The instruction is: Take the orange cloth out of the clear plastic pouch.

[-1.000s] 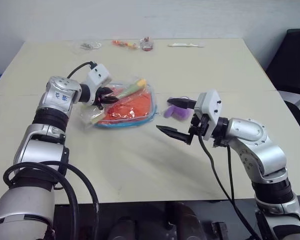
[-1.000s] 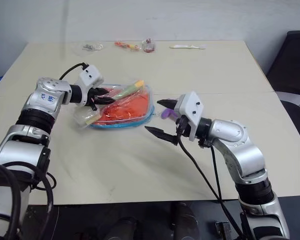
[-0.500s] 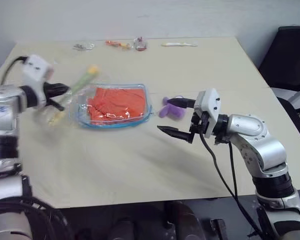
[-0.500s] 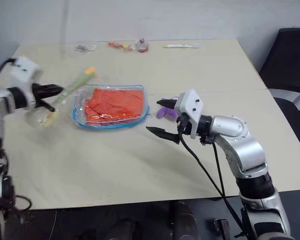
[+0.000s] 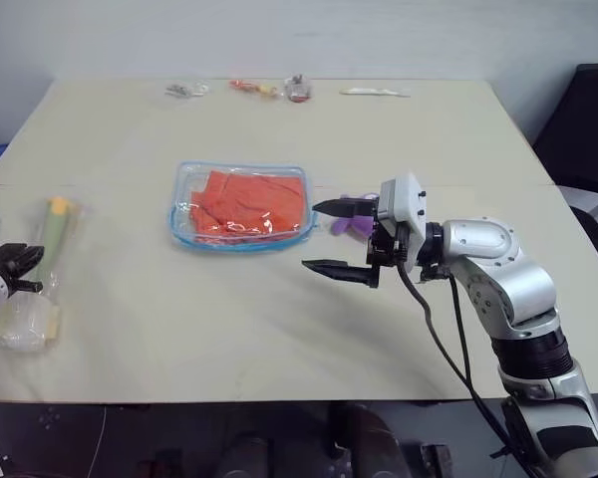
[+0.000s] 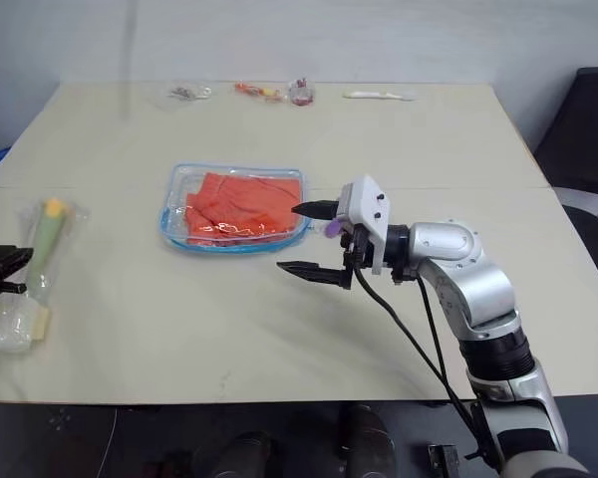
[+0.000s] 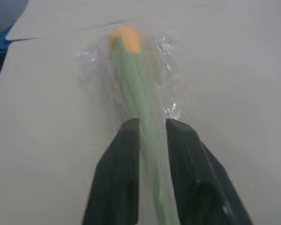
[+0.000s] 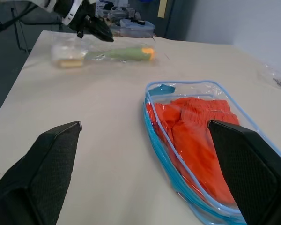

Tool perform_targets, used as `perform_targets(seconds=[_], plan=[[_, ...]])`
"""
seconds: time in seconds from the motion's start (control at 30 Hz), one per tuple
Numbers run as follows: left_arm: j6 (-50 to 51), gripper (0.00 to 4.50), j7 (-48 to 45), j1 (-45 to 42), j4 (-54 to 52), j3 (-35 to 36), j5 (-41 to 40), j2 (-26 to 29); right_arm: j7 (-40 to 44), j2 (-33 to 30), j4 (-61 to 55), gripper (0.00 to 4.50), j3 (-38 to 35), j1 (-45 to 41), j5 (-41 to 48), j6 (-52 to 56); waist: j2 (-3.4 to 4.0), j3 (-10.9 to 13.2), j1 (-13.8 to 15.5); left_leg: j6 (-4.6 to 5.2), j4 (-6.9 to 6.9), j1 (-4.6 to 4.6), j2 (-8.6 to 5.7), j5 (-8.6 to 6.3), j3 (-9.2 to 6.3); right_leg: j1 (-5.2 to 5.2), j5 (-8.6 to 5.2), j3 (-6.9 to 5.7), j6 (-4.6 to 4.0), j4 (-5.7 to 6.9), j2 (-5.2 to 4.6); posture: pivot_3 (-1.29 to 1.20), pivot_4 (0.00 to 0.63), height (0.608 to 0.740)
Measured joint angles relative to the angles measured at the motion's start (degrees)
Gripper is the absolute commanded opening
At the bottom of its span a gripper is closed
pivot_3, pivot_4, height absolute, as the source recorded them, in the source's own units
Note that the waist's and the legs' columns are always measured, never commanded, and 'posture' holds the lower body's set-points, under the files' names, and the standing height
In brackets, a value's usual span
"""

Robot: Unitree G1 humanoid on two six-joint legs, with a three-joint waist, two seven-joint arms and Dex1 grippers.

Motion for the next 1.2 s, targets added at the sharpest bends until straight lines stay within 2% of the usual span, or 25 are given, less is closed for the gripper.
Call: perform_targets(seconds=[0.07, 0.13, 0.27, 0.33, 0.43, 0.5, 0.63, 0.77, 0.93, 1.13, 1.17, 1.2], plan=[[0.18, 2.67, 0.38, 3.02, -3.69, -0.08, 0.16, 0.03, 0.51, 0.14, 0.78, 4.50, 0.10, -0.66, 0.00, -0.09, 0.00, 0.00, -0.28, -0.02, -0.07, 0.05, 0.02, -0.01, 0.06, 0.00, 0.00, 0.00, 0.00, -0.01, 0.01, 0.00, 0.150, 0.740], [0.56, 3.16, 1.18, 5.68, -6.00, 0.09, 0.54, 0.13, 0.64, 0.15, 1.39, 4.50, -0.02, -0.97, 0.01, -0.10, 0.01, 0.00, -0.54, -0.04, -0.11, 0.09, 0.08, -0.02, 0.11, 0.00, -0.01, 0.01, -0.02, -0.01, 0.06, 0.00, 0.150, 0.740], [3.92, 3.16, 2.14, 8.12, -10.70, 3.63, -0.02, 0.23, 0.59, 0.08, 1.69, 4.50, -0.47, -0.95, 0.00, -0.10, 0.00, 0.01, -0.85, -0.09, -0.09, 0.07, 0.14, -0.04, 0.11, -0.02, -0.02, 0.01, -0.04, -0.02, 0.13, 0.00, 0.150, 0.740], [2.61, 3.16, -0.27, 8.01, -16.59, 3.87, -1.84, 1.60, 0.41, -0.19, 1.71, 4.50, -0.69, -0.82, 0.00, -0.07, -0.02, 0.00, -0.44, -0.09, -0.04, 0.03, 0.10, -0.04, 0.02, -0.02, -0.02, 0.00, -0.04, -0.01, 0.05, 0.00, 0.150, 0.740], [-4.70, 3.16, -7.22, 6.73, -27.46, -1.87, -4.36, 7.16, 0.20, -0.22, 1.52, 4.50, -0.69, -0.61, 0.10, 0.10, 0.02, 0.01, 0.34, -0.07, 0.01, 0.01, 0.06, -0.03, -0.08, 0.00, -0.02, 0.03, -0.04, 0.03, -0.30, 0.00, 0.150, 0.740], [-11.66, 3.16, -9.64, 5.50, -28.62, -8.59, -2.26, 10.38, 0.14, -0.35, 1.39, 4.50, -0.76, -0.28, 0.28, 0.09, 0.24, -0.02, 0.08, -0.02, -0.05, 0.07, -0.15, -0.03, 0.07, 0.02, 0.00, 0.03, 0.00, 0.03, -0.32, 0.00, 0.150, 0.740], [-28.40, 3.16, -12.00, 0.23, -17.91, -26.32, 8.66, 14.08, -0.45, -0.79, 1.29, 4.50, -0.99, 0.25, 0.19, 0.02, 0.29, 0.00, -0.46, -0.07, -0.12, 0.05, 0.07, -0.04, 0.26, -0.01, -0.02, 0.04, -0.04, 0.01, 0.08, 0.00, 0.150, 0.740], [-41.44, 3.16, -13.16, -7.73, -6.42, -36.50, 16.51, 14.07, -2.06, -1.39, 0.60, 4.50, -1.53, 0.93, 0.16, 0.13, 0.28, 0.00, -0.90, -0.09, -0.17, 0.06, 0.16, -0.05, 0.34, -0.06, -0.05, 0.02, -0.10, 0.00, 0.22, 0.00, 0.150, 0.740], [-50.85, 3.16, -12.62, -16.96, 4.99, -41.64, 21.41, 10.47, -4.40, -1.98, -3.11, 4.50, -2.94, 4.15, 0.33, 1.36, 0.27, 0.00, -0.60, -0.04, -0.09, 0.05, 0.10, -0.07, 0.40, -0.07, -0.04, 0.04, -0.07, 0.02, 0.20, 0.00, 0.150, 0.740], [-56.99, 3.16, -10.86, -19.35, 13.77, -45.47, 25.34, 6.90, -6.59, -3.03, -6.27, 4.50, -3.53, 6.41, 0.51, 2.85, 0.25, -0.01, -0.20, -0.03, -0.06, 0.05, 0.11, -0.07, 0.40, -0.07, -0.03, 0.05, -0.06, 0.04, 0.20, 0.00, 0.150, 0.740], [-57.49, 2.75, -10.56, -19.91, 14.46, -45.50, 25.74, 6.72, -6.88, -3.16, -6.56, 4.50, -3.77, 6.45, 0.51, 2.96, 0.25, 0.00, -0.19, -0.03, -0.06, 0.05, 0.11, -0.07, 0.40, -0.07, -0.03, 0.05, -0.06, 0.05, 0.20, 0.00, 0.150, 0.740], [-57.85, 2.53, -10.29, -20.32, 15.23, -45.50, 25.96, 6.55, -7.11, -3.21, -6.90, 4.50, -3.85, 6.48, 0.52, 3.02, 0.25, -0.01, -0.17, -0.03, -0.05, 0.05, 0.11, -0.07, 0.40, -0.07, -0.03, 0.05, -0.06, 0.05, 0.20, 0.00, 0.150, 0.740]])
